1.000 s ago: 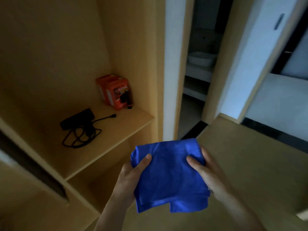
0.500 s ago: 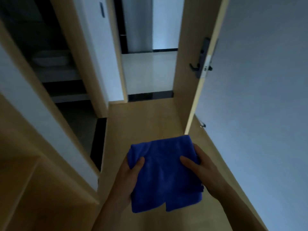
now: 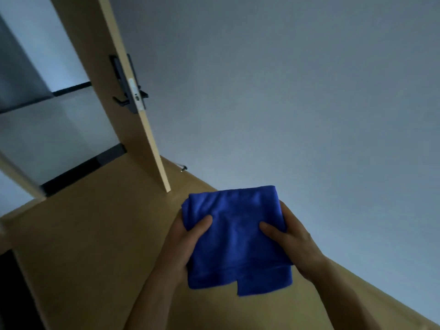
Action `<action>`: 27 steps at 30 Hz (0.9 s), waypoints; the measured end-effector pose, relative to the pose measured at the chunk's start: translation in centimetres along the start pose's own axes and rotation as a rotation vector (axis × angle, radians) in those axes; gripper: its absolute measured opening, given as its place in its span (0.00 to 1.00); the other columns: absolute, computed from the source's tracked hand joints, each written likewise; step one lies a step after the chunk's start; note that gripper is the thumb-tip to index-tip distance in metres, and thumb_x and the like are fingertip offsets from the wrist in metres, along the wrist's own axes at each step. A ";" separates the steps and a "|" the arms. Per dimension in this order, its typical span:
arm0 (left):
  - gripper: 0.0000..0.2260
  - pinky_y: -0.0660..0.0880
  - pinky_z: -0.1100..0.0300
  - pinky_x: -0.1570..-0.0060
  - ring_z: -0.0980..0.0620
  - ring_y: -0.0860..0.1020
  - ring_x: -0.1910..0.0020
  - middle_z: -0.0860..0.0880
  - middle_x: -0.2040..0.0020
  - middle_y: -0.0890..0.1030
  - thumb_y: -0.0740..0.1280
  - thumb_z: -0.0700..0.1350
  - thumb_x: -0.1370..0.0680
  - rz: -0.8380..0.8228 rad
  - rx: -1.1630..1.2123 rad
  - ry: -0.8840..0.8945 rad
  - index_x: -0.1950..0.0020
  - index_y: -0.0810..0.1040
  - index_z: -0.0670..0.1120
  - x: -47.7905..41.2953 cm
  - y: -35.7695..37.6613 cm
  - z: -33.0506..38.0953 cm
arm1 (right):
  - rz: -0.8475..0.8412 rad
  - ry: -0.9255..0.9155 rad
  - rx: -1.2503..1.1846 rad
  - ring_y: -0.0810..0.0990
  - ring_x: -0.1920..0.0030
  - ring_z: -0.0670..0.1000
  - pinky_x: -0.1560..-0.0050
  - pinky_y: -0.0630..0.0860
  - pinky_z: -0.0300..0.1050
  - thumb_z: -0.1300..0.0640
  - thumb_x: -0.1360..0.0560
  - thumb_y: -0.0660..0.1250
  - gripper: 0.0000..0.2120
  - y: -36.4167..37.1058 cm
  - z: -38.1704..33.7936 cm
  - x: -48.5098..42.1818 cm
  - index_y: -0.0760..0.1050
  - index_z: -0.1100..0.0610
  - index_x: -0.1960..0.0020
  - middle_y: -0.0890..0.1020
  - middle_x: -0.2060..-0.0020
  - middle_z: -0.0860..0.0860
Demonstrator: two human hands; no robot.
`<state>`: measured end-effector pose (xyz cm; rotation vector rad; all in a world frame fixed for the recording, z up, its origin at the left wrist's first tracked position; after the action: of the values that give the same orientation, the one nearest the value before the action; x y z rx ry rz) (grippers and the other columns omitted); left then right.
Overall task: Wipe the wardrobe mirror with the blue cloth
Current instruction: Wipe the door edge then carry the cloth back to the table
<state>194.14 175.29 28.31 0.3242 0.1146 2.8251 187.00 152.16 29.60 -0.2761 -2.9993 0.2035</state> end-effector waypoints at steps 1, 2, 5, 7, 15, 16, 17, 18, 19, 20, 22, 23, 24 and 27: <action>0.19 0.78 0.48 0.41 0.51 0.84 0.40 0.53 0.39 0.85 0.77 0.55 0.28 -0.064 0.008 -0.021 0.38 0.80 0.61 -0.3 1.9 -0.2 | 0.037 0.004 -0.017 0.83 0.42 0.43 0.43 0.78 0.43 0.55 0.20 0.70 0.20 -1.8 0.5 0.8 0.74 0.36 0.34 0.83 0.41 0.39; 0.20 0.79 0.47 0.42 0.49 0.84 0.40 0.51 0.39 0.85 0.78 0.52 0.27 -0.117 0.019 -0.046 0.37 0.80 0.59 -0.6 3.8 -0.5 | 0.073 0.010 -0.033 0.84 0.43 0.44 0.46 0.80 0.42 0.55 0.20 0.70 0.18 -3.7 0.8 1.6 0.75 0.36 0.35 0.84 0.42 0.40; 0.18 0.82 0.49 0.46 0.44 0.84 0.40 0.46 0.39 0.85 0.78 0.48 0.25 -0.248 0.000 -0.084 0.36 0.81 0.53 -0.8 9.7 -1.5 | 0.176 0.027 -0.037 0.86 0.48 0.46 0.53 0.82 0.37 0.55 0.20 0.70 0.13 -9.4 2.1 4.2 0.80 0.35 0.45 0.86 0.47 0.43; 0.15 0.82 0.49 0.45 0.43 0.84 0.41 0.44 0.40 0.85 0.77 0.46 0.24 -0.309 -0.034 -0.086 0.38 0.82 0.51 -0.4 13.8 -2.0 | 0.255 0.049 -0.027 0.86 0.50 0.49 0.52 0.84 0.44 0.54 0.20 0.70 0.09 -13.5 3.1 6.2 0.81 0.39 0.47 0.87 0.50 0.46; 0.14 0.80 0.42 0.41 0.45 0.85 0.44 0.46 0.43 0.86 0.74 0.47 0.23 -0.433 -0.174 -0.067 0.38 0.81 0.49 1.1 30.1 -4.3 | 0.512 0.067 -0.047 0.86 0.53 0.56 0.48 0.82 0.63 0.46 0.25 0.71 0.06 -28.0 6.1 15.4 0.82 0.46 0.50 0.87 0.54 0.51; 0.12 0.81 0.43 0.43 0.45 0.85 0.44 0.47 0.43 0.86 0.73 0.46 0.21 -0.468 -0.182 -0.069 0.38 0.81 0.50 1.5 32.5 -4.7 | 0.558 0.076 -0.055 0.86 0.53 0.56 0.47 0.82 0.63 0.48 0.23 0.71 0.05 -29.6 6.7 17.1 0.82 0.47 0.50 0.87 0.54 0.51; 0.11 0.82 0.46 0.45 0.46 0.85 0.45 0.48 0.43 0.86 0.72 0.46 0.20 -0.507 -0.188 -0.072 0.37 0.80 0.51 2.0 34.8 -5.2 | 0.602 0.083 -0.066 0.86 0.52 0.56 0.47 0.82 0.64 0.51 0.21 0.71 0.03 -31.3 7.3 18.8 0.82 0.48 0.49 0.87 0.53 0.52; 0.10 0.82 0.49 0.48 0.47 0.85 0.46 0.49 0.44 0.86 0.71 0.47 0.19 -0.549 -0.195 -0.076 0.37 0.80 0.52 2.7 37.2 -5.5 | 0.647 0.089 -0.084 0.86 0.52 0.58 0.46 0.81 0.65 0.53 0.20 0.70 0.03 -32.8 7.9 20.6 0.82 0.50 0.48 0.87 0.53 0.53; 0.10 0.82 0.51 0.51 0.48 0.86 0.47 0.50 0.45 0.86 0.70 0.49 0.19 -0.592 -0.202 -0.082 0.38 0.80 0.53 3.4 39.5 -5.9 | 0.695 0.091 -0.099 0.85 0.50 0.60 0.45 0.80 0.67 0.54 0.20 0.71 0.04 -34.2 8.3 22.5 0.82 0.52 0.47 0.87 0.52 0.55; 0.10 0.82 0.54 0.53 0.49 0.86 0.47 0.51 0.45 0.87 0.69 0.50 0.19 -0.634 -0.210 -0.086 0.38 0.80 0.54 4.2 41.7 -6.1 | 0.746 0.089 -0.114 0.84 0.50 0.63 0.46 0.78 0.68 0.52 0.21 0.71 0.06 -35.4 8.6 24.4 0.82 0.53 0.47 0.86 0.52 0.57; 0.09 0.82 0.57 0.55 0.50 0.86 0.48 0.52 0.45 0.86 0.68 0.51 0.18 -0.728 -0.232 -0.091 0.39 0.80 0.56 5.8 45.9 -6.5 | 0.850 0.077 -0.146 0.83 0.48 0.66 0.46 0.78 0.69 0.49 0.25 0.71 0.12 -37.3 8.8 28.1 0.81 0.56 0.47 0.85 0.51 0.59; 0.09 0.81 0.58 0.55 0.51 0.86 0.48 0.53 0.45 0.86 0.68 0.52 0.18 -0.779 -0.245 -0.089 0.39 0.80 0.57 6.6 48.0 -6.8 | 0.902 0.072 -0.155 0.83 0.48 0.66 0.46 0.78 0.69 0.48 0.26 0.71 0.14 -38.0 8.9 30.0 0.81 0.56 0.46 0.85 0.51 0.60; 0.08 0.81 0.58 0.55 0.51 0.86 0.47 0.54 0.45 0.86 0.68 0.53 0.18 -0.827 -0.257 -0.085 0.39 0.80 0.58 7.4 49.9 -6.9 | 0.955 0.070 -0.163 0.83 0.48 0.66 0.46 0.78 0.69 0.48 0.26 0.70 0.13 -38.6 9.1 31.7 0.81 0.55 0.46 0.85 0.51 0.59; 0.07 0.82 0.52 0.49 0.52 0.86 0.47 0.55 0.45 0.86 0.68 0.53 0.18 -0.964 -0.296 -0.086 0.41 0.81 0.61 9.8 55.3 -7.8 | 1.109 0.075 -0.195 0.85 0.49 0.62 0.48 0.81 0.63 0.53 0.20 0.70 0.06 -39.9 10.3 36.9 0.82 0.52 0.45 0.86 0.51 0.57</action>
<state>167.66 125.15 28.90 0.2312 -0.1359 1.8352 142.71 119.03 29.32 -1.8541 -2.4279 -0.0180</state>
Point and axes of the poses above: each hand's wrist, its own x-axis away from the middle knuckle, its own y-axis out of the palm, z = x × y, the point moved 5 cm from there along -x, towards the middle knuckle
